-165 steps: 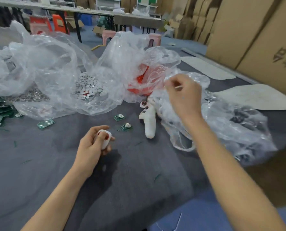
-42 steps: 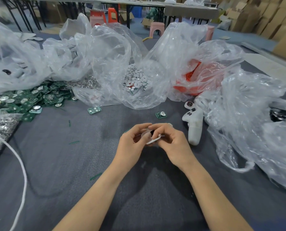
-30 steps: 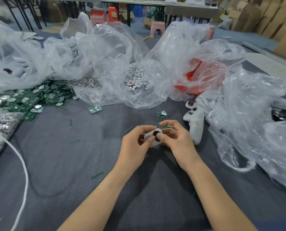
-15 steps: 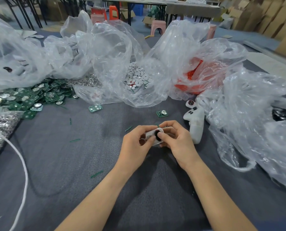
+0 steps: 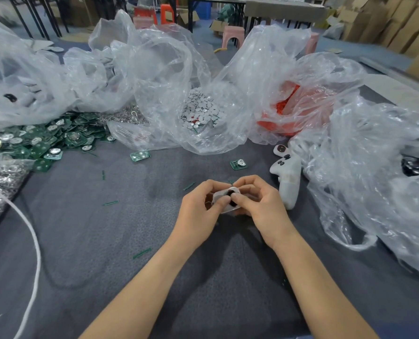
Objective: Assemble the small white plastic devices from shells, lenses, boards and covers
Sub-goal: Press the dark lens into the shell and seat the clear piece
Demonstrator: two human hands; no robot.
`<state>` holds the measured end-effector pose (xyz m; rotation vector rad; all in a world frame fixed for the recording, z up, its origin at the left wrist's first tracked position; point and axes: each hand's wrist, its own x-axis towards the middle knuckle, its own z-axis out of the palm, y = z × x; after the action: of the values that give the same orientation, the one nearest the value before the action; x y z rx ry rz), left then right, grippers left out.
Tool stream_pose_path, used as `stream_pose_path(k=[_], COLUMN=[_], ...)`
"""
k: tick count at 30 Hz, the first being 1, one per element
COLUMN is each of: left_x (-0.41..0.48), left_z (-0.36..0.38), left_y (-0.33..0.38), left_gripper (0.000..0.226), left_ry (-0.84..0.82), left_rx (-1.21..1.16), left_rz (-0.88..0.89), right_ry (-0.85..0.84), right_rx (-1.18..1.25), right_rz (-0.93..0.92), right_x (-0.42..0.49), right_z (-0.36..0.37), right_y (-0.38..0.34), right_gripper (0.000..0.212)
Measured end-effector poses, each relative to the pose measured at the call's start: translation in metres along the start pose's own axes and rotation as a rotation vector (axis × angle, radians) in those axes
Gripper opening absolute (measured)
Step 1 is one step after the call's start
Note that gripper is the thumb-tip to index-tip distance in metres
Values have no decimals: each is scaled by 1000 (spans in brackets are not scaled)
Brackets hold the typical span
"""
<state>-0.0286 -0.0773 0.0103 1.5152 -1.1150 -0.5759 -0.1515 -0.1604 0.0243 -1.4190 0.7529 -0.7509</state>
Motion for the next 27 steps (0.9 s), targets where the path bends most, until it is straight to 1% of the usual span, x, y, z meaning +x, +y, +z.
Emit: stream_pose_path(k=[3, 5, 8, 12, 16, 23, 27], left_x=[1, 0, -1, -2, -3, -3, -2], left_z=[-2, 0, 1, 2, 2, 1, 0], left_y=[1, 2, 4, 4, 5, 6, 6], left_gripper=[26, 28, 32, 27, 25, 19, 16], left_ry=[-38, -40, -12, 8, 18, 18, 18], left_rx=[-30, -78, -105, -61, 6, 47, 92], left_rz=[21, -1, -19, 20, 73, 69, 90], right_ry=[-34, -86, -148, -146, -102, -66, -54], right_rx=[142, 200, 192, 215, 163, 89, -59], right_rz=[37, 49, 60, 83, 70, 46, -10], right_x=[2, 2, 2, 3, 2, 0, 0], right_z=[-3, -5, -4, -5, -4, -2, -1], right_y=[0, 2, 2, 2, 2, -1, 0], right_gripper=[25, 28, 29, 31, 32, 27, 31])
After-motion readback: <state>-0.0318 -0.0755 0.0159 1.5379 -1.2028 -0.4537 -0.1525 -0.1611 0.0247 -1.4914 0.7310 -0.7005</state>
